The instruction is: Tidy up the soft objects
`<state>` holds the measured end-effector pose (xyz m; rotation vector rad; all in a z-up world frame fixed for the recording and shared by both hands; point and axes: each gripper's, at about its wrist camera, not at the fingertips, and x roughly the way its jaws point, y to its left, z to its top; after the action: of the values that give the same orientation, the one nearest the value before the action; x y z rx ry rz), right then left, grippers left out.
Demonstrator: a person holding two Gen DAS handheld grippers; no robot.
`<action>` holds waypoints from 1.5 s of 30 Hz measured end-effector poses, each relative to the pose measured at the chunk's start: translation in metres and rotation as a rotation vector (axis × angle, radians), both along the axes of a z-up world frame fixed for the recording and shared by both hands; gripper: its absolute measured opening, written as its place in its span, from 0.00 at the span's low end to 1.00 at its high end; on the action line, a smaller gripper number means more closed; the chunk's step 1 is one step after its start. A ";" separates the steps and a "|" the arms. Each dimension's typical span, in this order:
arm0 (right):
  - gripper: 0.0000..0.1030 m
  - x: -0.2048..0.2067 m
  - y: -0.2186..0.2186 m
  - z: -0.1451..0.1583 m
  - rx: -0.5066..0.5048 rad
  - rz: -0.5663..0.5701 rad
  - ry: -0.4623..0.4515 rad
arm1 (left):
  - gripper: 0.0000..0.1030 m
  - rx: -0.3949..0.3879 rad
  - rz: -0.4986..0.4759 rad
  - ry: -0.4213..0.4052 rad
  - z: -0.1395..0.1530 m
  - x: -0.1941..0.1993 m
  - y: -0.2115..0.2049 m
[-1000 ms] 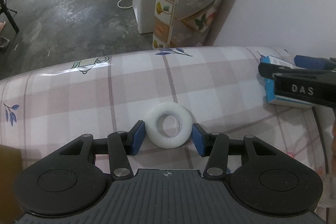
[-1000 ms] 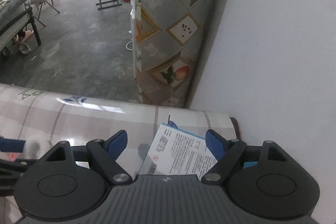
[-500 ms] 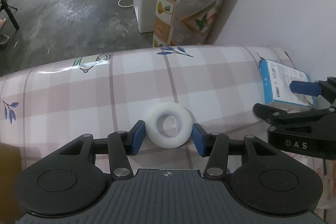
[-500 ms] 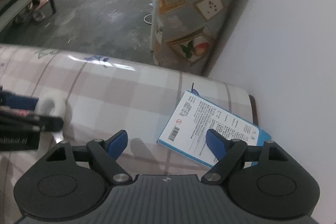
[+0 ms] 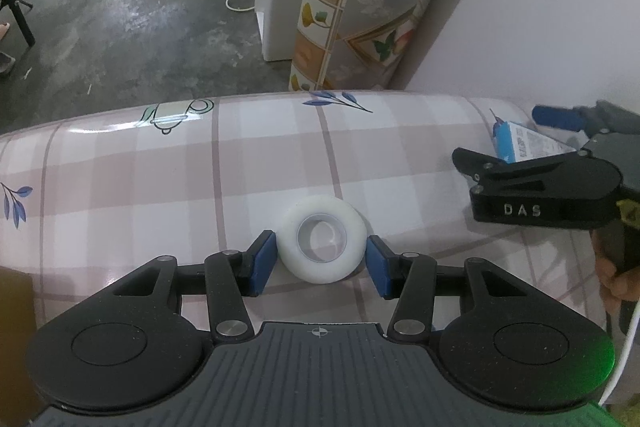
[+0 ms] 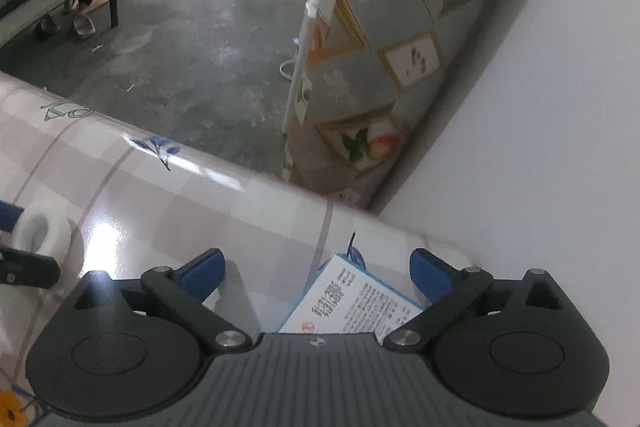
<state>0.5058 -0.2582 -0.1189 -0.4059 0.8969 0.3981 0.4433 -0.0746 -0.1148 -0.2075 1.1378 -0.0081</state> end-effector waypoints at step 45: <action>0.81 -0.306 -0.089 0.059 0.521 -0.400 -0.145 | 0.47 0.155 -0.297 0.045 0.003 -0.057 -0.075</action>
<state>0.2000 -0.3472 -0.0600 0.2215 0.6790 0.2155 0.3858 -0.1491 -0.1119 0.1010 1.1995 -0.1790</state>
